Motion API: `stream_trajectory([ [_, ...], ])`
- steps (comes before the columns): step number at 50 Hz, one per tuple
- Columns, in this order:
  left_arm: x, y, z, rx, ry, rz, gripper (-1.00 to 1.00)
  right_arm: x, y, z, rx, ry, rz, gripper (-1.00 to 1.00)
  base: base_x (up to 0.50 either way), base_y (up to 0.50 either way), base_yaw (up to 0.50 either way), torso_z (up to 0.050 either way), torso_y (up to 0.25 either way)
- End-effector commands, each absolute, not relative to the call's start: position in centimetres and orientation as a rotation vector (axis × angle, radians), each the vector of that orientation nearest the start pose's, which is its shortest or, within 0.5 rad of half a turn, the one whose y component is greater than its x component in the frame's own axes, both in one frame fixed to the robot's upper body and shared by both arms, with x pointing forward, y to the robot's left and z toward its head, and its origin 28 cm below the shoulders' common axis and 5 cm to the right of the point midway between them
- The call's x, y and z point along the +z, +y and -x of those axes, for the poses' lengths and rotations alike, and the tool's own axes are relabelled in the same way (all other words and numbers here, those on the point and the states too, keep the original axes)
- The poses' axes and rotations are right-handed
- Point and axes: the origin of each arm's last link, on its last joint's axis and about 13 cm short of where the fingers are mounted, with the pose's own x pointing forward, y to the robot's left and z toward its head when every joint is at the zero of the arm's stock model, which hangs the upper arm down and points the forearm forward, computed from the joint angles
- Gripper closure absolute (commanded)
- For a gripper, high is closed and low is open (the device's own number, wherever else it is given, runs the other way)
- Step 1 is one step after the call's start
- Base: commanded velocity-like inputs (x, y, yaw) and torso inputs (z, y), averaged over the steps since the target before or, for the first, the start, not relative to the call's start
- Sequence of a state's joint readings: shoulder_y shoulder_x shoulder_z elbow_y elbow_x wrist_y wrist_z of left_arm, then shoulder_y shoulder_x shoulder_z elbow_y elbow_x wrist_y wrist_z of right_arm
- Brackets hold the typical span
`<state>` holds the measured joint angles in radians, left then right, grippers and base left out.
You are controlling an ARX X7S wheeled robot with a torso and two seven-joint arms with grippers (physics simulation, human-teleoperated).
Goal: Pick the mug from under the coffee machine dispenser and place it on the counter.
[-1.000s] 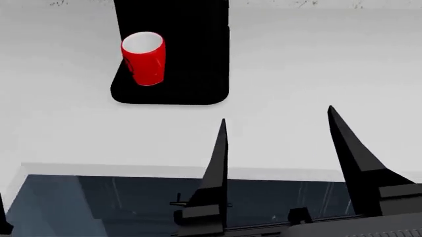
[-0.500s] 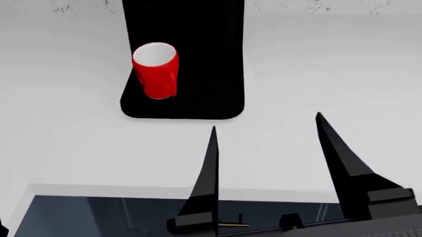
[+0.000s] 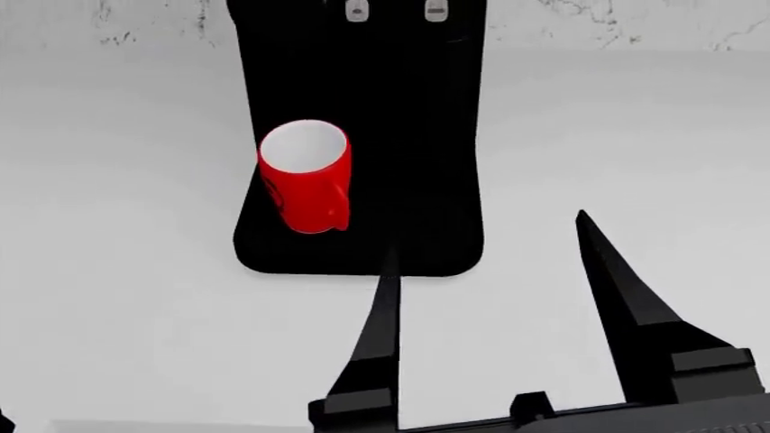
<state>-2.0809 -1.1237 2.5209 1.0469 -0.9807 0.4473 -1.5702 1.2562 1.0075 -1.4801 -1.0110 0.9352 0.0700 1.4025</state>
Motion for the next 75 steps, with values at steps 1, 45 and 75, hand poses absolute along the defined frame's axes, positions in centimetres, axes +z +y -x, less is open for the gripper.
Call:
stream_trajectory([
  [1,24.3,22.0,-12.0,-0.002,-0.245,0.014,-1.00,22.2,-8.2,-14.4,0.126,-0.393,0.046,-1.00,0.26,0.09,0.00,0.000,0.000],
  [45,24.0,22.2,-11.9,0.018,-0.237,0.007,-1.00,21.3,-7.9,-14.8,0.202,-0.313,0.026,-1.00,0.25,0.01,0.00,0.000,0.001],
  [75,23.6,22.2,-11.8,0.019,-0.219,0.003,-1.00,19.7,-6.6,-18.5,0.452,0.049,0.126,-1.00,0.00,0.00,0.00,0.000,0.000],
])
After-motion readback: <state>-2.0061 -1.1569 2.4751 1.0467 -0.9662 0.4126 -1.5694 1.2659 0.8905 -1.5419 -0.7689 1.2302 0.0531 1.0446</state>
